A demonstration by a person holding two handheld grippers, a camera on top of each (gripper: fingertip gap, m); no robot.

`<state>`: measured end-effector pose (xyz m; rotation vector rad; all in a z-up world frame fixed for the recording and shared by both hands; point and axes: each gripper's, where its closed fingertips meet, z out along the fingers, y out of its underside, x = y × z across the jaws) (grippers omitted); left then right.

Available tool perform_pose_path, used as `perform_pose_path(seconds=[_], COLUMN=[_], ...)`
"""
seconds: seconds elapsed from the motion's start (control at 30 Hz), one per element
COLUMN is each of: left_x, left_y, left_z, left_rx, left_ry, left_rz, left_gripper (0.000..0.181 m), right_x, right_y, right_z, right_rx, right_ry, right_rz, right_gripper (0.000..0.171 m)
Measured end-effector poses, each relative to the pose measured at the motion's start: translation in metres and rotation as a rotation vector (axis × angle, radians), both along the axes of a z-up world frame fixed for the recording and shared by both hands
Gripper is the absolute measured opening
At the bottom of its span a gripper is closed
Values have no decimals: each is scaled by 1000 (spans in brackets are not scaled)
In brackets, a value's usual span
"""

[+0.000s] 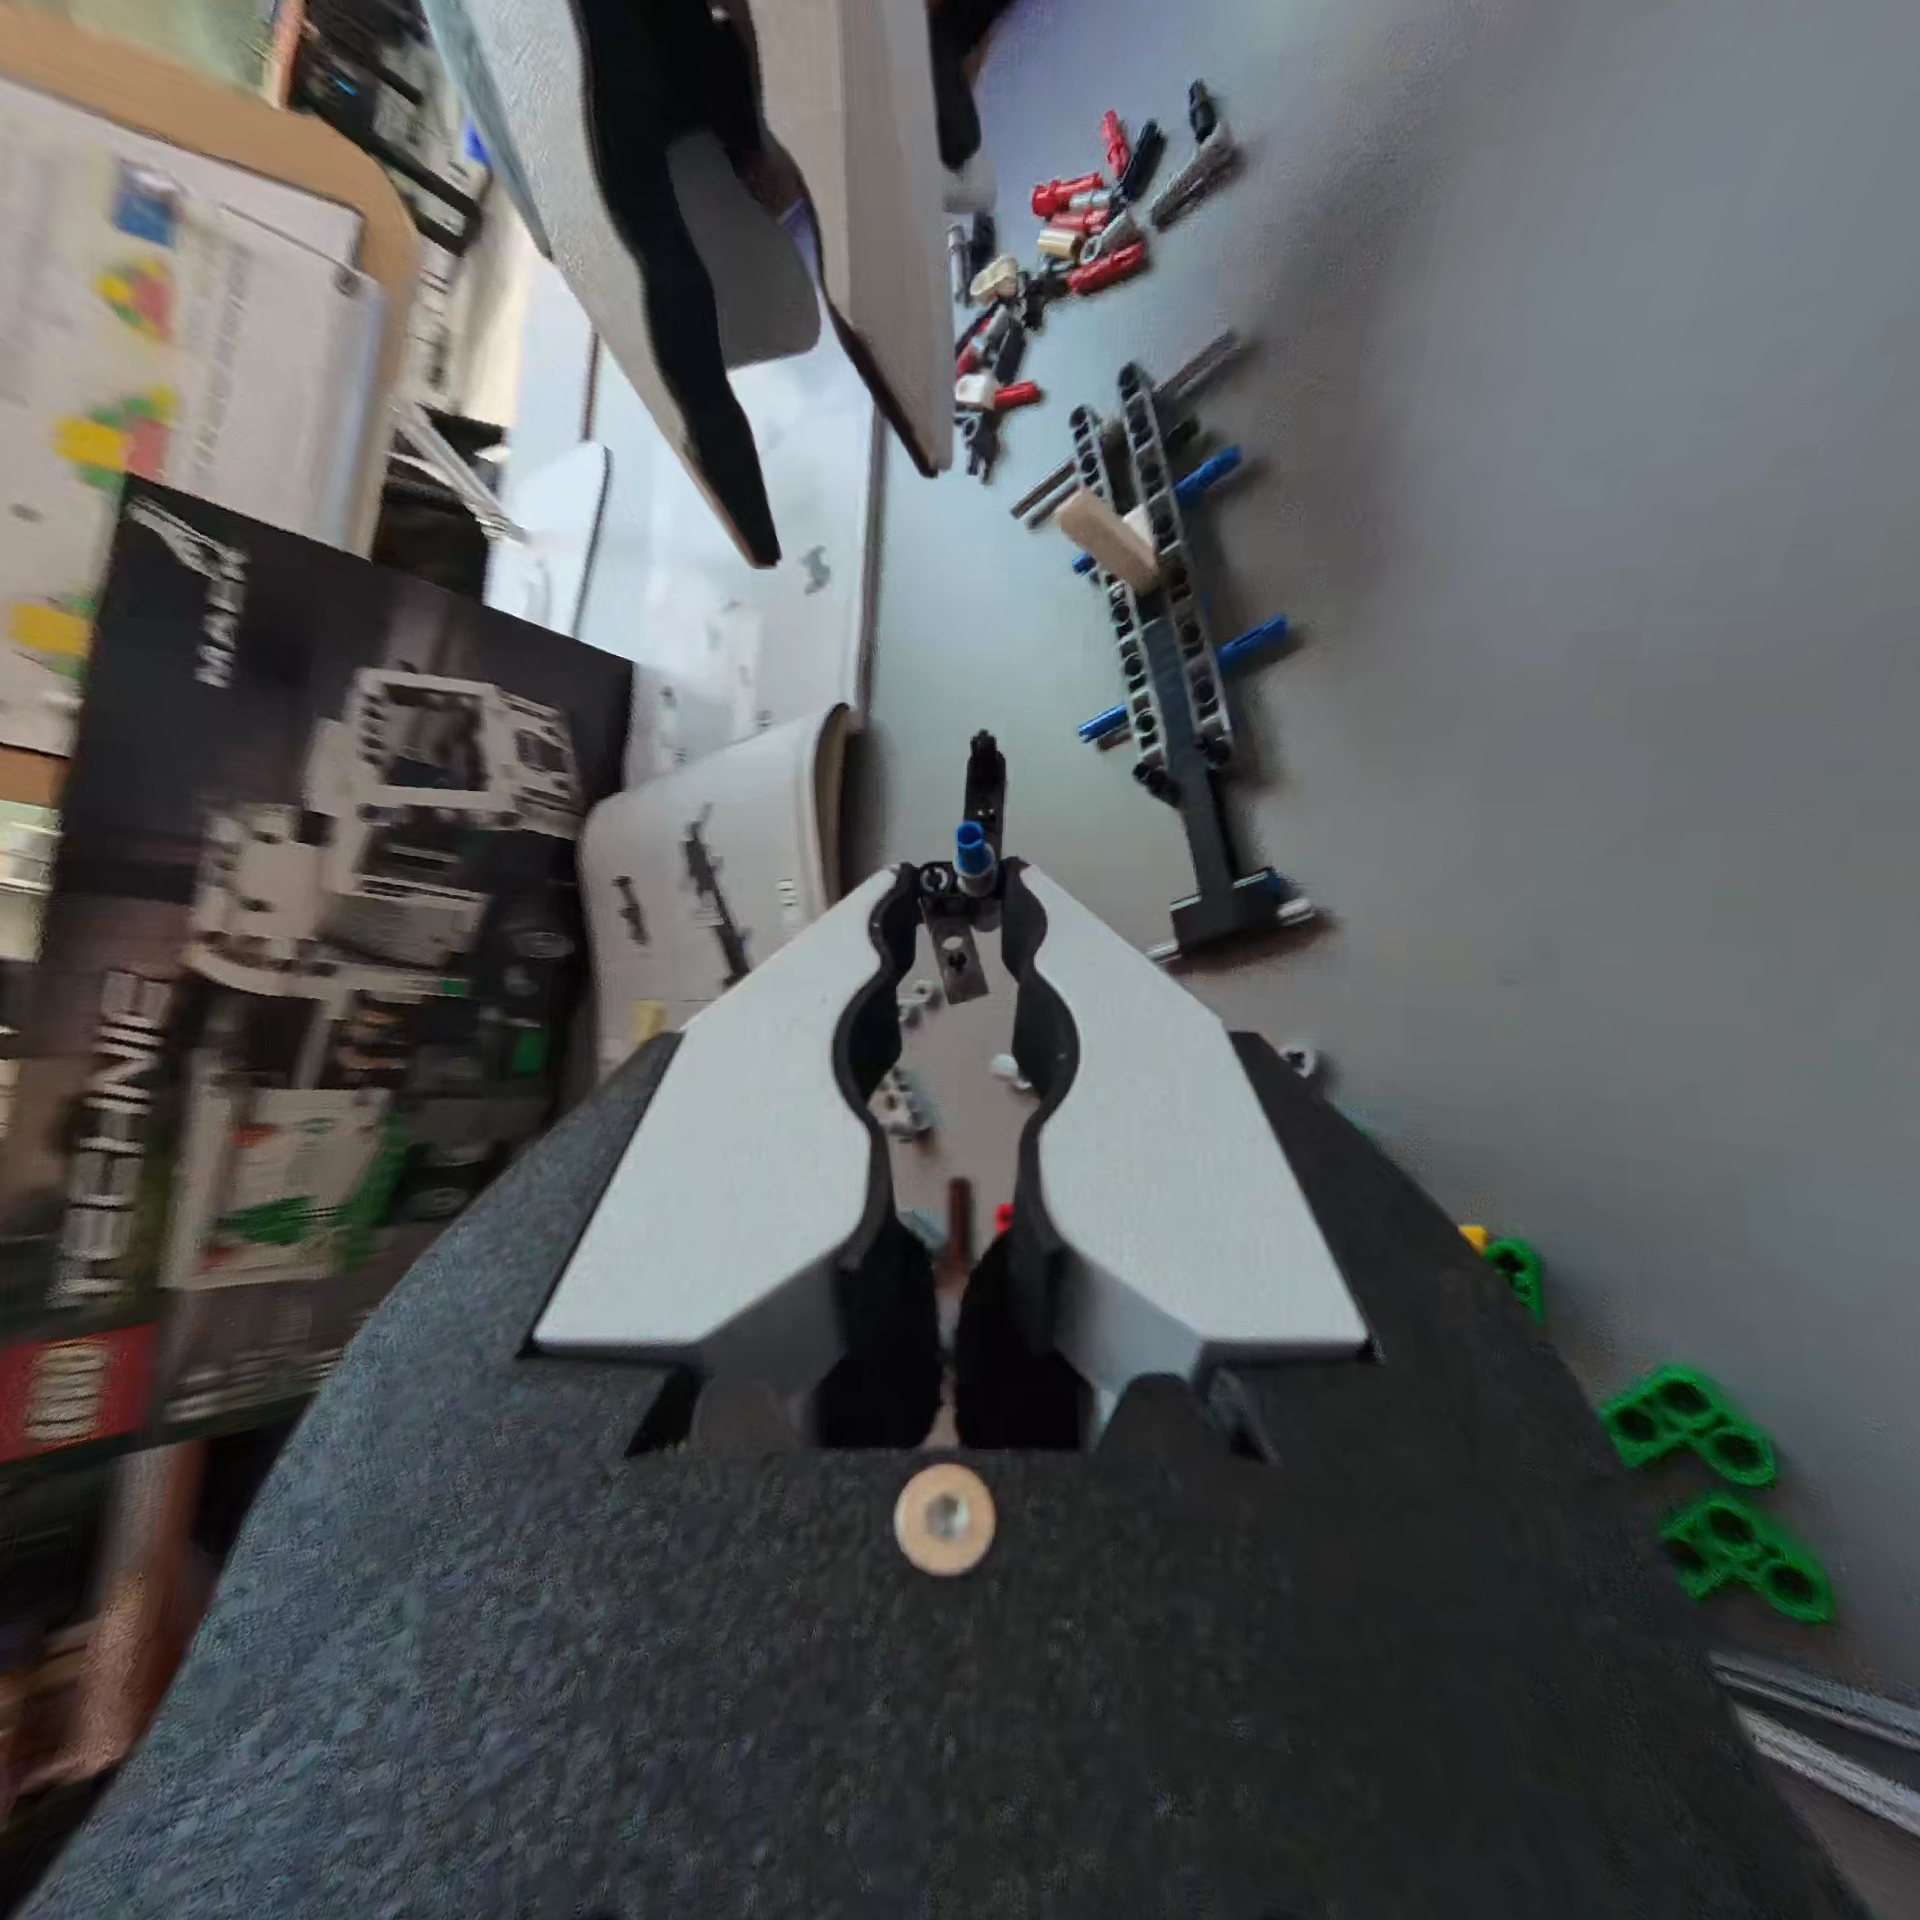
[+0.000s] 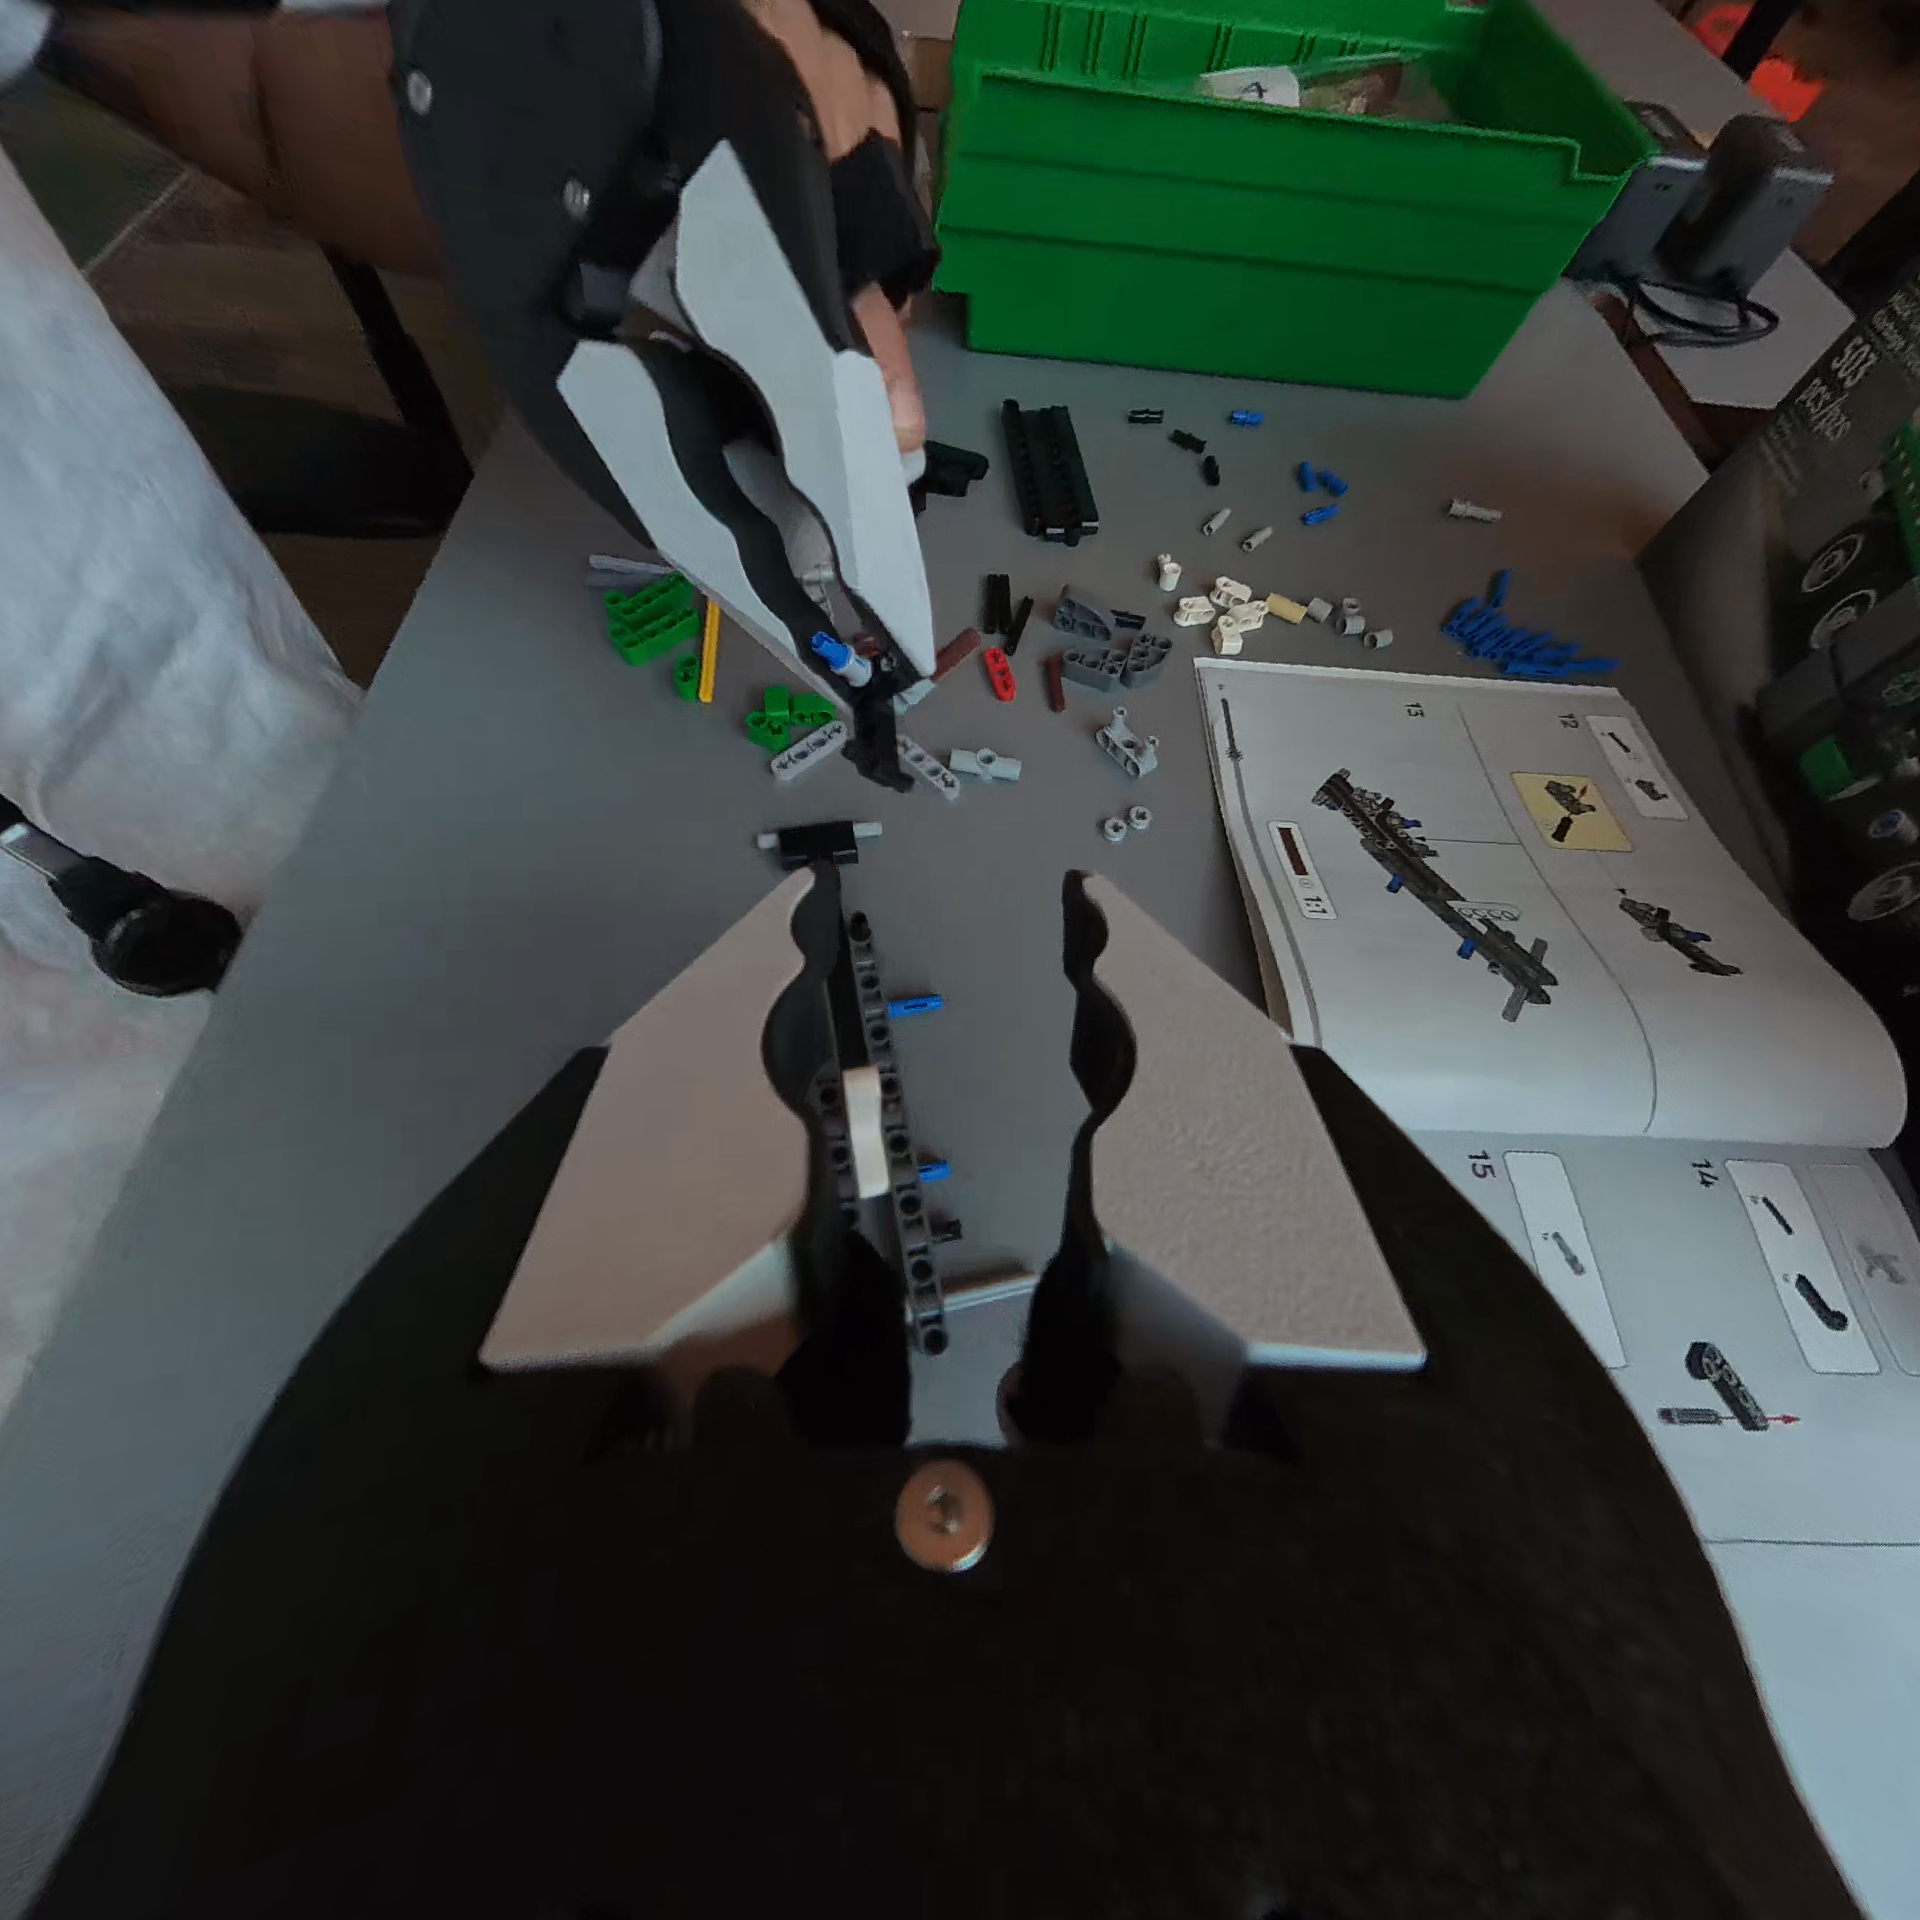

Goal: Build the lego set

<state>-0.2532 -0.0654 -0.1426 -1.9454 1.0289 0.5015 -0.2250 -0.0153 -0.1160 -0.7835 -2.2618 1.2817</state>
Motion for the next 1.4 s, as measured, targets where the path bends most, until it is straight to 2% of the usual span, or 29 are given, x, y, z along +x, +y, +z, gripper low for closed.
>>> perform_pose_path(seconds=[0.03,0.13,0.2,0.27,0.37,0.53,0.63,0.73,0.87,1.4], left_x=[2,13,23,30,22,24,23,22,21,24], left_y=[2,5,10,13,16,15,16,17,17,21], left_z=[-8,-28,-26,-23,-34,-45,-46,-46,-47,-45], left_rx=[-68,-316,-367,-358,-326,-343,-349,-357,-359,-344], left_ry=[-111,-437,-594,-656,-526,-549,-595,-623,-612,-585], left_rz=[19,63,61,39,76,102,112,112,115,125], left_gripper=[14,14,14,13,14,14,14,14,14,14], right_x=[-1,-3,-1,0,3,4,-5,-2,-1,4], right_y=[2,-2,-5,-7,-18,-28,-23,-26,-27,-21], right_z=[-7,-23,-33,-39,-41,-52,-58,-63,-66,-71], right_rx=[11,2,8,22,2,58,128,144,190,299], right_ry=[19,-13,-137,-236,-294,-274,-239,-278,-259,-296], right_rz=[29,89,126,161,221,236,190,194,192,170], right_gripper=[37,29,30,29,18,13,5,10,0,4])
